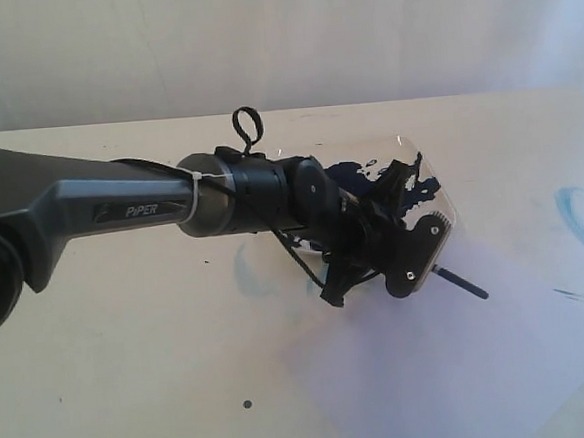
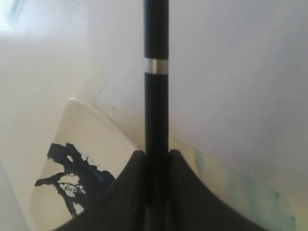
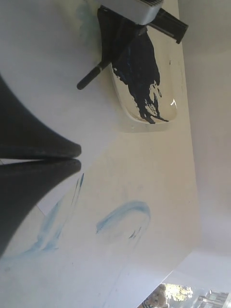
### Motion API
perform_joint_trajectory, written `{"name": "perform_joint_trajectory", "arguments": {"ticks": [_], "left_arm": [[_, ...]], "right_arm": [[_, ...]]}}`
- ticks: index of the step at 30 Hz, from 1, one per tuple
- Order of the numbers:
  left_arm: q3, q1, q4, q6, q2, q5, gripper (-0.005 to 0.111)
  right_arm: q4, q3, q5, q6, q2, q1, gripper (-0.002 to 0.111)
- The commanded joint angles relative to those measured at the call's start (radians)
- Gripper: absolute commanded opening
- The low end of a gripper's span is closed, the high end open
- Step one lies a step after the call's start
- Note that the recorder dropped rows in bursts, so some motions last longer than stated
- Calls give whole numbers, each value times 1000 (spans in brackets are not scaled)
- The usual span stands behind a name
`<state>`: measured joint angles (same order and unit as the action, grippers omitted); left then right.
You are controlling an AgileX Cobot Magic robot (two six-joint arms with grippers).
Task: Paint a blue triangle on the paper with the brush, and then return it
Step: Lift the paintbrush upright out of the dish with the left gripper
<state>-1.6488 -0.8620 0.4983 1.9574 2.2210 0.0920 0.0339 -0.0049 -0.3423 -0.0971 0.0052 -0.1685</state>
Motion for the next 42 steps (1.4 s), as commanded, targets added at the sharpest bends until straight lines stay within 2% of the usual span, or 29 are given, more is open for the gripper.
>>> {"name": "perform_joint_trajectory", "arguments": {"ticks": [1, 10, 14, 15, 18, 20, 22, 24, 27, 28, 32, 42], "left_arm": [[-5, 1, 44, 152, -38, 8, 1], [-7, 1, 135, 145, -104, 1, 1], [-51, 13, 253, 139, -122, 48, 1], [-86, 23, 335, 150, -126, 103, 1], [-141, 50, 509, 152, -126, 127, 1], [-179, 87, 648, 152, -126, 198, 1], [-203, 142, 812, 152, -126, 272, 1], [-213, 224, 1069, 152, -126, 400, 1], [-213, 316, 1246, 152, -121, 559, 1], [-213, 350, 1246, 153, -115, 640, 1], [-213, 418, 1246, 109, -102, 782, 0], [-213, 504, 1246, 36, -27, 1006, 0]], "right_arm": [[3, 5, 7, -5, -5, -2, 0], [3, 5, 7, -5, -5, -2, 0], [3, 5, 7, -5, -5, -2, 0], [3, 5, 7, -12, -5, -2, 0], [3, 5, 7, -12, -5, -2, 0], [3, 5, 7, -12, -5, -2, 0], [3, 5, 7, -12, -5, -2, 0], [3, 5, 7, -12, -5, -2, 0], [3, 5, 7, -12, -5, -2, 0], [3, 5, 7, -12, -5, -2, 0], [3, 5, 7, -12, -5, -2, 0], [3, 5, 7, -12, -5, -2, 0]]}}
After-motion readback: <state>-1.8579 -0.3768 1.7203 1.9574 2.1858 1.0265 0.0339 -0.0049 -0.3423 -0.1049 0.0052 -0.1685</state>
